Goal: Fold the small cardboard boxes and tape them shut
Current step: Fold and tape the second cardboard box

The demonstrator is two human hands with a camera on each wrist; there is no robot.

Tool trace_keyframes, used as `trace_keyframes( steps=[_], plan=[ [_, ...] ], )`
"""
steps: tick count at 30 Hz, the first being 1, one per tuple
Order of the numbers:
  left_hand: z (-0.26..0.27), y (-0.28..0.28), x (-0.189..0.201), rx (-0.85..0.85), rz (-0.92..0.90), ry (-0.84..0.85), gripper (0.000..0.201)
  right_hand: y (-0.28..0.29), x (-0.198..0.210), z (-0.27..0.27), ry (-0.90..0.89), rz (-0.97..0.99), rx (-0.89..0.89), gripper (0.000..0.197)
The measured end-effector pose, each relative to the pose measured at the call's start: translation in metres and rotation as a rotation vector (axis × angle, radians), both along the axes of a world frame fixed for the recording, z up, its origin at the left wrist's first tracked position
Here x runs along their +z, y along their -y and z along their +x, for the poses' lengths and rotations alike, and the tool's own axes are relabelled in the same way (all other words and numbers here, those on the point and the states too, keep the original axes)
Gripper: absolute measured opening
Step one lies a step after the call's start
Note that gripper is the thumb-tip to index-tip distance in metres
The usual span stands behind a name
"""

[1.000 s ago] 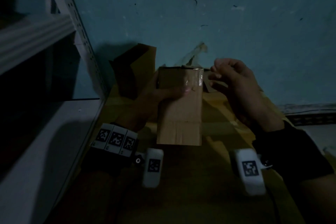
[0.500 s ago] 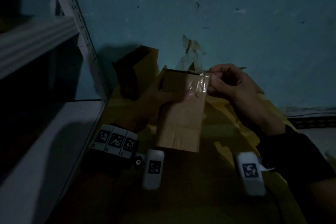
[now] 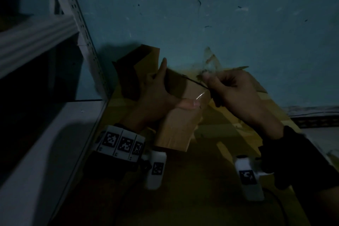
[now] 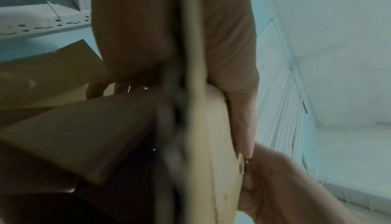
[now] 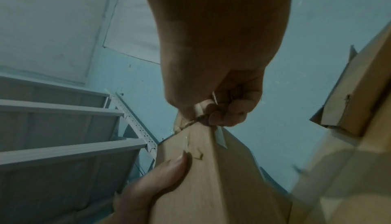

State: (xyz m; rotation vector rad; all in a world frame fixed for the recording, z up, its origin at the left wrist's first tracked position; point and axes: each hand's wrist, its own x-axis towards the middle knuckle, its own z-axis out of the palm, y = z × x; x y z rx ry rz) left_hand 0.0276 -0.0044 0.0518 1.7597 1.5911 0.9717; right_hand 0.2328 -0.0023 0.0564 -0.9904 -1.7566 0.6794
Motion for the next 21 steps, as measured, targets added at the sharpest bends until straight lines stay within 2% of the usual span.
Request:
trace_keyframes(
  steps=[3, 5, 11, 15, 16, 19, 21],
  plan=[
    [0.0, -0.003, -0.003, 0.001, -0.002, 0.042, 0.141, -0.005, -0.002, 0.001, 0.029, 0.014, -0.011, 0.052],
    [-0.003, -0.006, -0.005, -0.027, 0.003, 0.129, 0.141, -0.006, -0.002, 0.001, -0.007, -0.015, 0.044, 0.05],
    [-0.008, 0.0, 0.0, -0.119, -0.053, 0.362, 0.131, 0.002, 0.001, -0.004, -0.25, -0.155, 0.201, 0.046],
    [-0.011, 0.005, 0.003, -0.209, -0.085, 0.455, 0.121, 0.004, 0.001, -0.007, -0.45, -0.274, 0.296, 0.053],
    [-0.01, 0.006, 0.003, -0.225, -0.105, 0.487, 0.113, 0.005, 0.002, -0.007, -0.501, -0.315, 0.299, 0.053],
    [-0.006, 0.01, 0.004, -0.277, -0.132, 0.549, 0.068, 0.007, 0.008, -0.005, -0.575, -0.403, 0.303, 0.05],
    [-0.005, 0.013, 0.005, -0.306, -0.14, 0.55, 0.056, 0.005, 0.009, -0.003, -0.617, -0.442, 0.306, 0.049]
  ],
)
